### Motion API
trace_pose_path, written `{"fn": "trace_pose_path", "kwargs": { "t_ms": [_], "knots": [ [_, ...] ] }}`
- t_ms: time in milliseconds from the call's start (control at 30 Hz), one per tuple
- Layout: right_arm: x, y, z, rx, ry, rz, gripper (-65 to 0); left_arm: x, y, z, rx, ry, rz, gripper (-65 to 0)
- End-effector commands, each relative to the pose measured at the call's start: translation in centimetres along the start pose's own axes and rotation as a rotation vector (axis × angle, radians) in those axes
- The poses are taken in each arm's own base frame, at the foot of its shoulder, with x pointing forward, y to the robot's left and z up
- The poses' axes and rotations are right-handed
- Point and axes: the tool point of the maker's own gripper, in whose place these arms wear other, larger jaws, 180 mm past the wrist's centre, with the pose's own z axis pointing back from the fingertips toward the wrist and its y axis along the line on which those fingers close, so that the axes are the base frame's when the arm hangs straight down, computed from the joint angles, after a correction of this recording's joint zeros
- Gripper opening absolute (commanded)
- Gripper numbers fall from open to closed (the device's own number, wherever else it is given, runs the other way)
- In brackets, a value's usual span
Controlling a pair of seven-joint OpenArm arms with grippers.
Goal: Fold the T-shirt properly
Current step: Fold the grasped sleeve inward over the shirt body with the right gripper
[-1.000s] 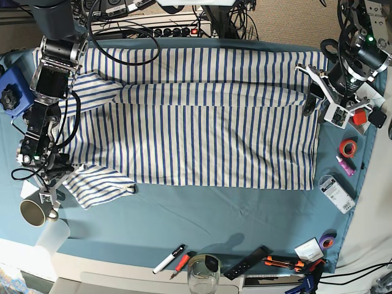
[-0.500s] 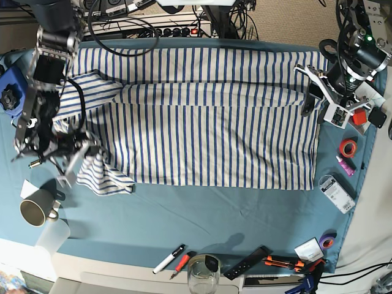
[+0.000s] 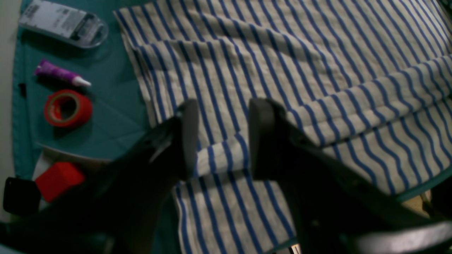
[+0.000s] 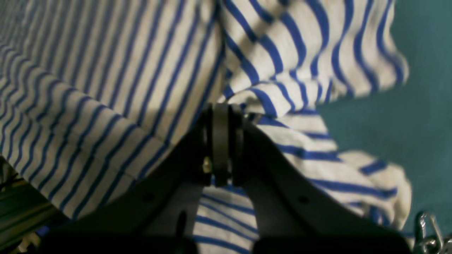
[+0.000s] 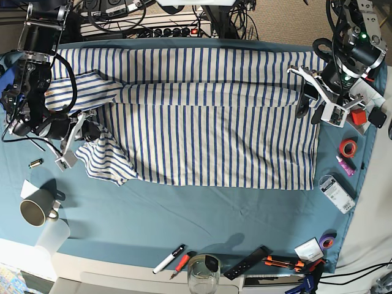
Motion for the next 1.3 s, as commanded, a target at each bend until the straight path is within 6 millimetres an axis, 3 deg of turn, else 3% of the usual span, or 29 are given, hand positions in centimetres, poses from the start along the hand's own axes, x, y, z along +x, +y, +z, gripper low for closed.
{"fn": "trace_pose_path", "kwargs": {
  "t_ms": [0, 100, 233, 333, 467, 667, 733, 900, 1067, 1267],
  "knots": [
    [1.4, -0.5, 1.0, -0.020, -0.036, 0.049, -65.0, 1.0, 0.1, 0.3, 0.001, -0.039, -0.009, -40.5],
    [1.3, -0.4, 1.0, -0.013, -0.033, 0.090, -63.3, 1.0, 0.1, 0.3, 0.001, -0.039, -0.009, -40.5],
    [1.2, -0.4, 0.9, -0.012, -0.031, 0.089, -49.0, 1.0, 0.1, 0.3, 0.001, -0.038, -0.009, -40.5],
    [1.7, -0.2, 1.0, -0.001, -0.049, 0.070, -48.4, 1.0, 0.1, 0.3, 0.001, -0.038, -0.009, -40.5],
    [3.7, 0.3, 2.1, 0.021, -0.132, 0.075, -48.4, 1.0, 0.1, 0.3, 0.001, -0.037, -0.010, -40.5],
    [6.4, -6.5, 5.9, -0.295, -0.212, 0.030, -48.4, 1.1, 0.1, 0.3, 0.001, -0.039, -0.009, -40.5],
    [6.1, -8.2, 6.2, -0.365, -0.200, 0.008, -48.3, 1.0, 0.1, 0.3, 0.001, -0.039, -0.009, -40.5],
    [4.3, -9.8, 4.2, -0.330, -0.195, -0.085, -36.6, 1.0, 0.1, 0.3, 0.001, -0.038, -0.009, -40.5],
    [2.5, -12.2, 2.6, -0.353, -0.232, -0.165, -36.4, 1.0, 0.1, 0.3, 0.001, -0.039, -0.009, -40.5],
    [1.1, -13.4, 1.1, -0.328, -0.199, -0.256, -36.4, 1.1, 0.1, 0.3, 0.001, -0.040, -0.009, -40.5]
  ]
}}
